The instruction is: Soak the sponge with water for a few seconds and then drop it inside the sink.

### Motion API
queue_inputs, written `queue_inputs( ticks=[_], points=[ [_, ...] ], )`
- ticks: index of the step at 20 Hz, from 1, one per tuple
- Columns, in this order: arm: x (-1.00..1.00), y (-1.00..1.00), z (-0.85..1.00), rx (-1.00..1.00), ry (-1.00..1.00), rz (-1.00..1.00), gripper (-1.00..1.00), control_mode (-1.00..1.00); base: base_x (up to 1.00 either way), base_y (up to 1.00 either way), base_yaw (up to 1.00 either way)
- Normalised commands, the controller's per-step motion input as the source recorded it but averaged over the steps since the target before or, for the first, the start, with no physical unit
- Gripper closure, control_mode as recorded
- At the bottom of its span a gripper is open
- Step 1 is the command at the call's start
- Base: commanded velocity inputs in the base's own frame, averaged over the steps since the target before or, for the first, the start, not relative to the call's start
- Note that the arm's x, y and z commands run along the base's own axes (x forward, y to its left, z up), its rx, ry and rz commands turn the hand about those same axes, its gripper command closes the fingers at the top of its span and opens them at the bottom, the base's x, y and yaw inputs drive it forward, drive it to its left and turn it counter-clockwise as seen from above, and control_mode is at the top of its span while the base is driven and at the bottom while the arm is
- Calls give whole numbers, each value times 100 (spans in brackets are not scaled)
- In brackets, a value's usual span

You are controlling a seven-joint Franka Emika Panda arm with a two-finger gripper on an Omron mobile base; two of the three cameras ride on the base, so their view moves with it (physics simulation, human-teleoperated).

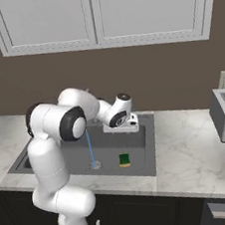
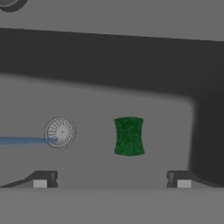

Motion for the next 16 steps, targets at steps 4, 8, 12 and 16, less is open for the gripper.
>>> queue_inputs(
  ticks=[4,8,12,16],
  points=[
    [-51,0,50,0,-12,0,-100,-100,0,0,0],
    [-47,0,51,0,-11,0,-100,-100,0,0,0],
    [-52,0,47,0,-9,0,-100,-100,0,0,0],
    [-58,0,46,0,-8,0,-100,-100,0,0,0]
  ],
)
